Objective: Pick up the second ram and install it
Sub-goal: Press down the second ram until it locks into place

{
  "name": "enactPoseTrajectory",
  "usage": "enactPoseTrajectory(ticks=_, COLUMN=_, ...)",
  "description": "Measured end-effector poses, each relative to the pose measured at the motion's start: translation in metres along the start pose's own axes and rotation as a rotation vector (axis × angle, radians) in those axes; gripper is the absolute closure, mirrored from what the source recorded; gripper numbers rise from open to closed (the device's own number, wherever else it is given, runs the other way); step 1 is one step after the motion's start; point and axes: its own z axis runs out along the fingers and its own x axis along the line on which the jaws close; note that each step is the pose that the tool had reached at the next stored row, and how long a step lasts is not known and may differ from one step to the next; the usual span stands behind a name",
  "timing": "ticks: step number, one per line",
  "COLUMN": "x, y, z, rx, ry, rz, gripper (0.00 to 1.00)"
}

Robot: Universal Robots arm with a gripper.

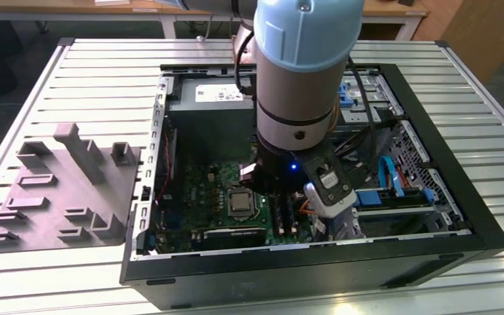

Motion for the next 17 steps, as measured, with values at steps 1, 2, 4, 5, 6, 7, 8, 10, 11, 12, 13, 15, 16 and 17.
enactPoseTrajectory(ticks=1, x=0.0000, y=0.0000, z=-0.0002, rx=0.0004, ry=0.0001, rz=0.000, gripper=0.89)
enactPoseTrajectory(ticks=2, x=-0.0001, y=0.0003, z=-0.0003, rx=0.0003, ry=0.0001, rz=0.000, gripper=0.89)
enactPoseTrajectory(ticks=4, x=0.0001, y=0.0024, z=0.0000, rx=-0.0003, ry=0.0001, rz=0.000, gripper=0.89)
enactPoseTrajectory(ticks=5, x=0.0002, y=0.0042, z=0.0001, rx=-0.0004, ry=0.0001, rz=0.000, gripper=0.89)
enactPoseTrajectory(ticks=6, x=0.0002, y=0.0062, z=0.0002, rx=-0.0003, ry=0.0001, rz=0.000, gripper=0.89)
enactPoseTrajectory(ticks=7, x=0.0004, y=0.0084, z=0.0004, rx=-0.0003, ry=0.0001, rz=0.000, gripper=0.89)
enactPoseTrajectory(ticks=8, x=0.0005, y=0.0109, z=0.0006, rx=-0.0003, ry=0.0001, rz=0.000, gripper=0.89)
enactPoseTrajectory(ticks=10, x=0.0007, y=0.0166, z=0.0010, rx=-0.0004, ry=0.0001, rz=0.000, gripper=0.89)
enactPoseTrajectory(ticks=11, x=0.0008, y=0.0194, z=0.0012, rx=-0.0004, ry=0.0001, rz=0.000, gripper=0.89)
enactPoseTrajectory(ticks=12, x=0.0009, y=0.0221, z=0.0014, rx=-0.0004, ry=0.0001, rz=0.000, gripper=0.89)
enactPoseTrajectory(ticks=13, x=0.0010, y=0.0249, z=0.0017, rx=-0.0006, ry=0.0001, rz=0.000, gripper=0.89)
enactPoseTrajectory(ticks=15, x=0.0013, y=0.0301, z=0.0020, rx=-0.0006, ry=0.0001, rz=0.000, gripper=0.89)
enactPoseTrajectory(ticks=16, x=0.0013, y=0.0314, z=0.0021, rx=-0.0006, ry=0.0001, rz=0.000, gripper=0.89)
enactPoseTrajectory(ticks=17, x=0.0013, y=0.0319, z=0.0021, rx=-0.0006, ry=0.0001, rz=0.000, gripper=0.89)
